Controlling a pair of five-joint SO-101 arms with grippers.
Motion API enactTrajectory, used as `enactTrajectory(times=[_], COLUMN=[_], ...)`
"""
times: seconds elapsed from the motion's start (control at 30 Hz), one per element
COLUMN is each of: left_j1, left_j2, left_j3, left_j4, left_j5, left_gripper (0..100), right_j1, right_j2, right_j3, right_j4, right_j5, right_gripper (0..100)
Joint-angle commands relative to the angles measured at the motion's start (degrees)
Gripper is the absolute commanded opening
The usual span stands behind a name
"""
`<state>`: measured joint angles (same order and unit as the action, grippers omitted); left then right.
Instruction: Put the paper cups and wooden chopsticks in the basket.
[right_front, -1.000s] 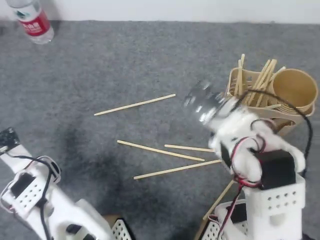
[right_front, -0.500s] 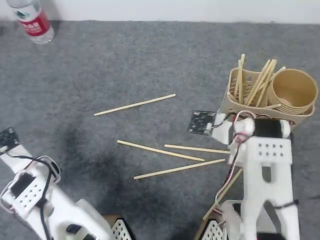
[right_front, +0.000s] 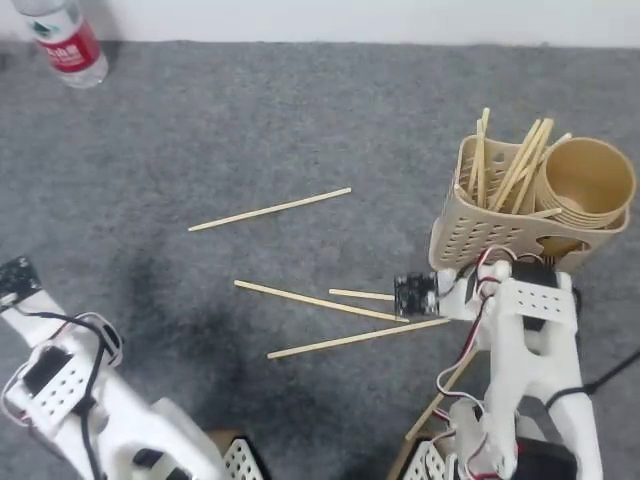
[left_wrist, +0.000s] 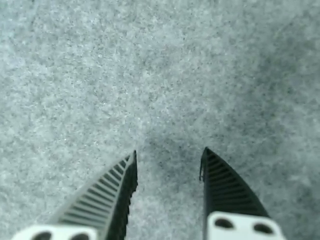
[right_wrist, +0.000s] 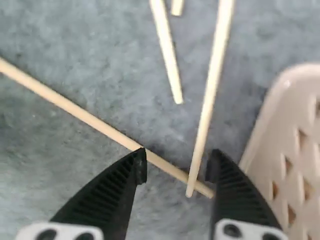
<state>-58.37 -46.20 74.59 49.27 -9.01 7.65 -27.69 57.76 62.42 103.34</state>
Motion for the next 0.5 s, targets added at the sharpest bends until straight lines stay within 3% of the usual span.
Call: enactTrajectory(times=[0.0,0.33,0.47], left_j1=[0.18,0.09,0.09], left_j2=[-0.79,-0.79,-0.79], left_j3=[-0.31,0.31,0.48], left_j4=[-1.23,-1.32,-1.32], left_j5=[0.00,0.00,0.53], left_gripper=[20,20,20], right_j1=[1.54,5.05,5.41], right_j2=[0.22,1.01,5.76], right_j3=[0.62,2.02,5.54], right_j4=[-2.42,-2.86,-10.15], right_j5=[8.18,22.77,25.58], right_gripper=[23.1,23.1,23.1])
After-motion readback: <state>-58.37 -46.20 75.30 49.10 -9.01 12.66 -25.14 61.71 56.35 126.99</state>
